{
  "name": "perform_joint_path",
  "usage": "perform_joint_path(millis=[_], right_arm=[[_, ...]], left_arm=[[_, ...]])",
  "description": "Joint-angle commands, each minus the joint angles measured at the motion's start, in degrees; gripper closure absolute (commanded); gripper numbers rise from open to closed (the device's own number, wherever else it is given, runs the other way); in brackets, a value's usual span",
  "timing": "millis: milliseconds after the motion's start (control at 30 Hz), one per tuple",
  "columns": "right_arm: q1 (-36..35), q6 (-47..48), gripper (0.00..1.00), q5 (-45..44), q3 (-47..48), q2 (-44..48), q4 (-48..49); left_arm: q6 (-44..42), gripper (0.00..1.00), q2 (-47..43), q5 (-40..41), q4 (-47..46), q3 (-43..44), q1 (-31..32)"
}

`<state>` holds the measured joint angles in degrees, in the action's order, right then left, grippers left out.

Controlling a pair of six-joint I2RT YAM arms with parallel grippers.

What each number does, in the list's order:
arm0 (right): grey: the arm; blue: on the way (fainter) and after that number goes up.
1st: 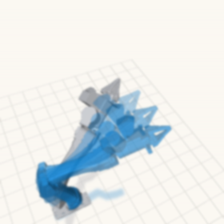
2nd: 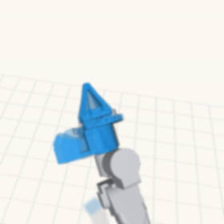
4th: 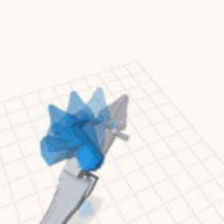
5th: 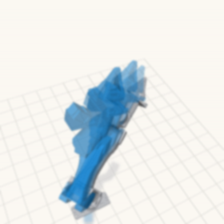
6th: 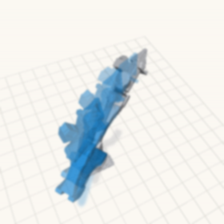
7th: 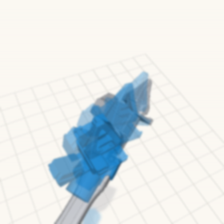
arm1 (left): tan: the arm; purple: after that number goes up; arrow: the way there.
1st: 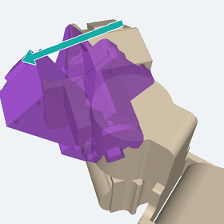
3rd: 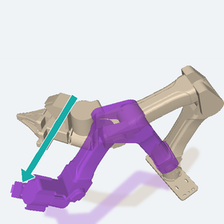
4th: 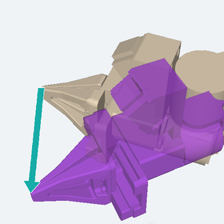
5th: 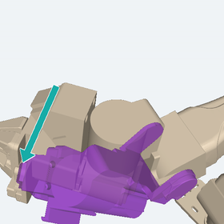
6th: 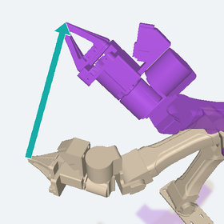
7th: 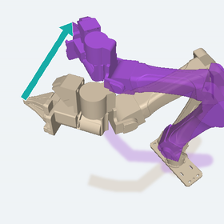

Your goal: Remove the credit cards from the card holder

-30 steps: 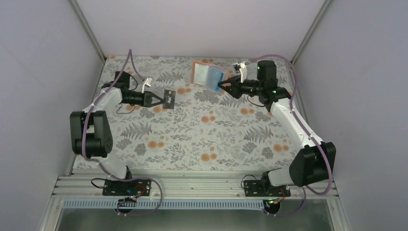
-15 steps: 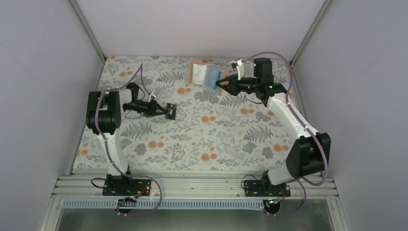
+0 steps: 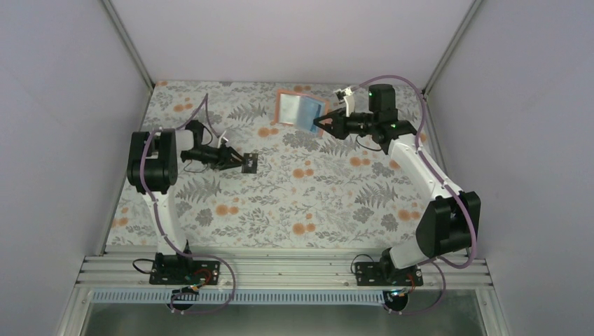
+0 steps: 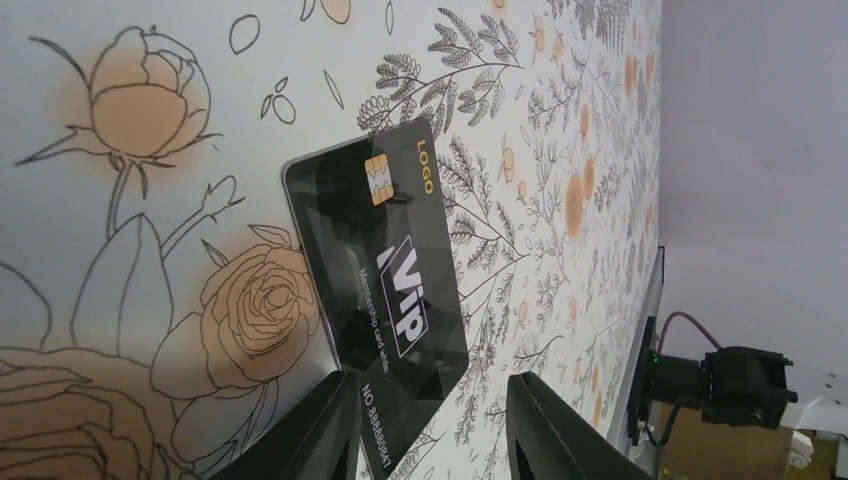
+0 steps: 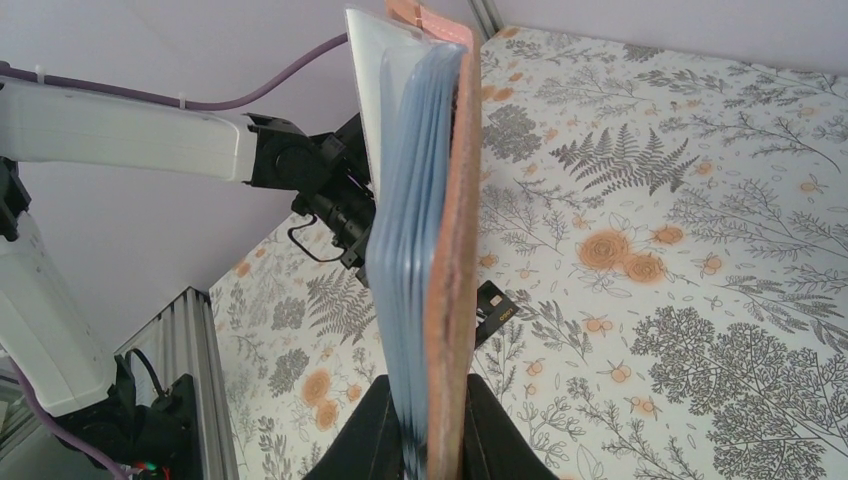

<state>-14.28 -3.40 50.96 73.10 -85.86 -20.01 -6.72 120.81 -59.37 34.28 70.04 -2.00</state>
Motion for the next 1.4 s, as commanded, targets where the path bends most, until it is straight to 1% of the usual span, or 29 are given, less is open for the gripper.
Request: perform_joint_path(millis=[0, 133, 233, 300, 400, 500, 533, 567, 600, 633, 700, 767, 833, 900, 1000, 1167, 1267, 1333, 1367], right_arm=[[0.1, 0.3, 0.96, 1.7, 1.8, 0.6, 0.2], [-0.4, 0.5, 0.96, 1.0, 2.4, 0.1, -1.2], [-1.9, 1.2, 0.96, 0.3, 3.3, -0.6, -3.2], [-2.9, 1.3, 0.96, 0.2, 3.8, -0.6, -3.6], [-3.9, 0.6, 0.96, -0.1, 3.9, 0.1, -3.0], [-4.5, -0.2, 0.96, 0.5, 3.9, 0.6, -2.0], [-4.8, -0.4, 0.96, 1.1, 4.0, 0.7, -1.9], [-5.1, -0.4, 0.96, 1.6, 4.2, 0.7, -1.9], [-5.4, -0.3, 0.96, 2.2, 4.3, 0.9, -2.0], [-5.8, 0.0, 0.96, 2.5, 4.5, 1.0, -2.3], [-6.4, 0.6, 0.96, 2.5, 4.7, 1.3, -3.0], [-6.9, 1.4, 0.96, 3.4, 4.7, 1.7, -3.6], [-7.5, 2.8, 0.96, 6.8, 4.7, 2.2, -4.2], [-8.2, 5.1, 0.96, 10.7, 4.7, 2.8, -5.2], [-8.9, 8.3, 0.96, 12.0, 4.0, 4.4, -6.1], [-9.0, 10.8, 0.96, 15.6, 2.9, 6.6, -6.2], [-9.1, 11.9, 0.96, 15.2, 3.0, 6.7, -6.9], [-9.1, 12.0, 0.96, 14.5, 2.7, 6.7, -6.8], [-9.1, 12.0, 0.96, 14.3, 2.5, 6.6, -6.7]], left_arm=[[-1.0, 0.6, 0.3, 5.7, -0.7, 1.0, -0.1], [-1.8, 0.53, -2.6, 8.1, -0.4, 1.9, -0.1], [-3.0, 0.45, -7.2, 10.0, 0.8, 3.8, -0.2], [-5.6, 0.41, -10.8, 9.2, 2.1, 5.7, -0.2], [-12.3, 0.27, -17.8, 6.0, 5.5, 9.0, 0.4], [-20.2, 0.12, -24.2, 3.8, 10.0, 11.4, 3.2], [-23.2, 0.05, -26.1, 2.4, 11.8, 11.9, 4.5], [-26.4, 0.0, -28.3, 0.3, 14.0, 12.3, 5.8], [-29.8, 0.0, -30.1, -1.3, 16.1, 12.8, 7.2], [-31.1, 0.0, -31.6, -3.3, 17.0, 13.1, 8.2], [-30.8, 0.0, -35.0, -7.3, 16.1, 12.7, 9.1], [-28.1, 0.0, -37.4, -8.2, 12.6, 11.8, 10.0], [-24.9, 0.0, -38.1, -4.3, 9.0, 11.6, 11.6], [-22.9, 0.0, -37.5, 1.5, 7.9, 12.4, 12.7], [-23.0, 0.0, -36.1, 3.3, 9.1, 13.5, 12.8], [-21.3, 0.0, -35.4, 5.3, 7.8, 13.4, 13.0], [-23.3, 0.0, -35.7, -1.3, 9.6, 13.3, 14.1], [-26.0, 0.0, -36.1, -6.1, 12.3, 13.6, 15.1], [-26.8, 0.0, -36.6, -7.4, 13.1, 13.8, 15.7]])
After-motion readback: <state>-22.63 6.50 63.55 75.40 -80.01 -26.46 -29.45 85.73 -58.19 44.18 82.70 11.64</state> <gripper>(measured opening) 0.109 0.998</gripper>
